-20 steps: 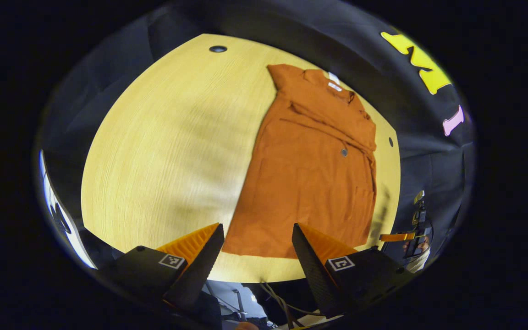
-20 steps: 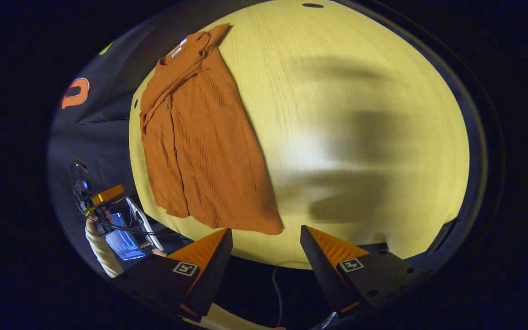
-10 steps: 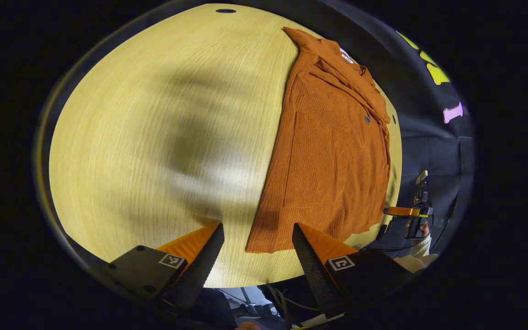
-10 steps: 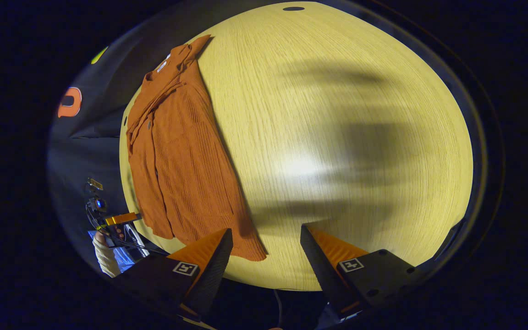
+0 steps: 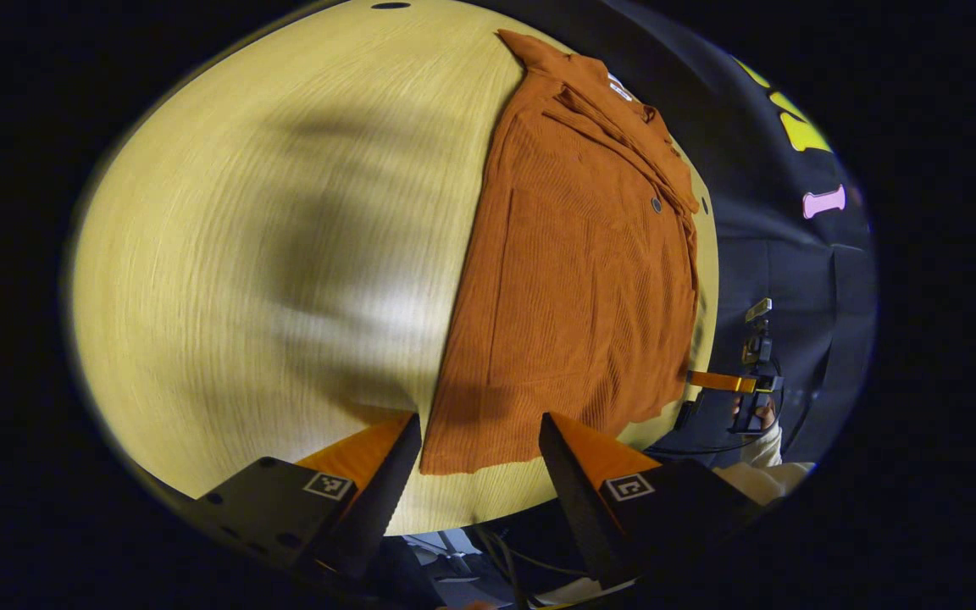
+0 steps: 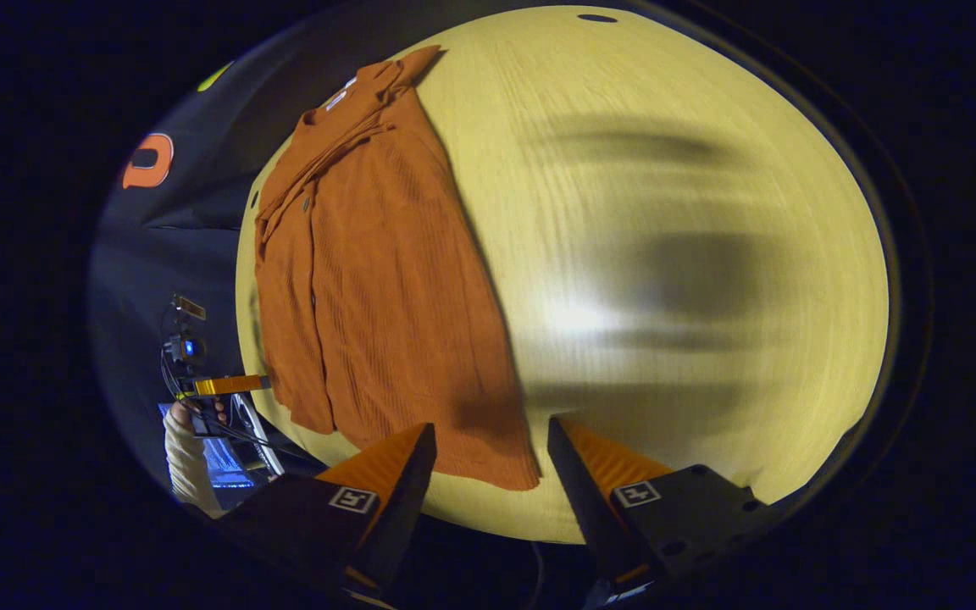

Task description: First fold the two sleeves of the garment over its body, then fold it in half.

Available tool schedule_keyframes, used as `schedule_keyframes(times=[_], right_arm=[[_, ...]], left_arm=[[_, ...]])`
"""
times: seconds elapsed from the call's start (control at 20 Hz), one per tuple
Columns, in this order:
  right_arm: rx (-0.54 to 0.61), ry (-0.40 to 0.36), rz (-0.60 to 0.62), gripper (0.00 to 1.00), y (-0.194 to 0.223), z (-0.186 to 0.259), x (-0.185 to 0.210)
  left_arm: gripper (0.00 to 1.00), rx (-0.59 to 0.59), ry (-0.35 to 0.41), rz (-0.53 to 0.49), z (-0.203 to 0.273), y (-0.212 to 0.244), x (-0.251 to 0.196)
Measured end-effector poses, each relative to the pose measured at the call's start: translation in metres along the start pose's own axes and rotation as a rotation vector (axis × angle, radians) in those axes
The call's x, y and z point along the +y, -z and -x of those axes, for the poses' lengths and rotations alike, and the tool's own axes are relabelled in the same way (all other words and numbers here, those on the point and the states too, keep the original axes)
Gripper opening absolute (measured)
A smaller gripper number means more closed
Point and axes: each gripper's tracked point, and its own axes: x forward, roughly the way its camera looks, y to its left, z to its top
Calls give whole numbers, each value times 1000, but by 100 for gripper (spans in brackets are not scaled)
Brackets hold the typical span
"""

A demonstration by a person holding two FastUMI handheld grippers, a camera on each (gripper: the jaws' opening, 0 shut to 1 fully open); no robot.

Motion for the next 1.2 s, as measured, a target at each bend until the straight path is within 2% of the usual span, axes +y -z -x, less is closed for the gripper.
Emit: schedule_keyframes(times=[0.05,0.1,0.15,0.2,0.25,0.3,0.35,0.4,0.45,0.5,0.6,0.7,0.8,0.95,1.1,1.2], right_arm=[[4,-27,-6,71,-3,-4,7],[18,-49,-12,57,3,-7,15],[22,-69,-16,56,4,-10,20],[24,-68,-10,58,5,-13,23],[26,-71,7,58,7,-16,25],[33,-65,20,50,9,-18,25],[39,-64,23,43,10,-19,26],[44,-76,14,33,10,-21,29],[51,-84,10,31,10,-20,30],[53,-86,9,31,10,-20,30],[37,-55,31,31,7,-22,21],[43,-52,9,7,8,-23,23],[39,-62,-3,7,8,-23,24],[14,-124,17,3,11,-26,33],[24,-142,51,1,18,-28,34],[30,-134,81,1,17,-27,34]], left_arm=[[91,18,21,18,-3,4,-4],[98,40,41,42,-5,9,-8],[88,41,49,48,-4,11,-9],[86,39,42,33,-5,14,-8],[92,42,31,13,-5,17,-6],[81,45,22,0,-7,20,-5],[75,54,7,1,-9,19,-3],[78,54,-1,7,-11,19,-2],[55,54,-10,12,-11,19,1],[50,50,-23,11,-11,20,4],[24,42,-48,4,-11,22,10],[17,25,-47,10,-11,22,10],[12,10,-43,23,-10,23,11],[3,-1,-72,-38,-13,26,9],[3,21,-109,-119,-18,31,4],[3,16,-124,-129,-15,28,3]])
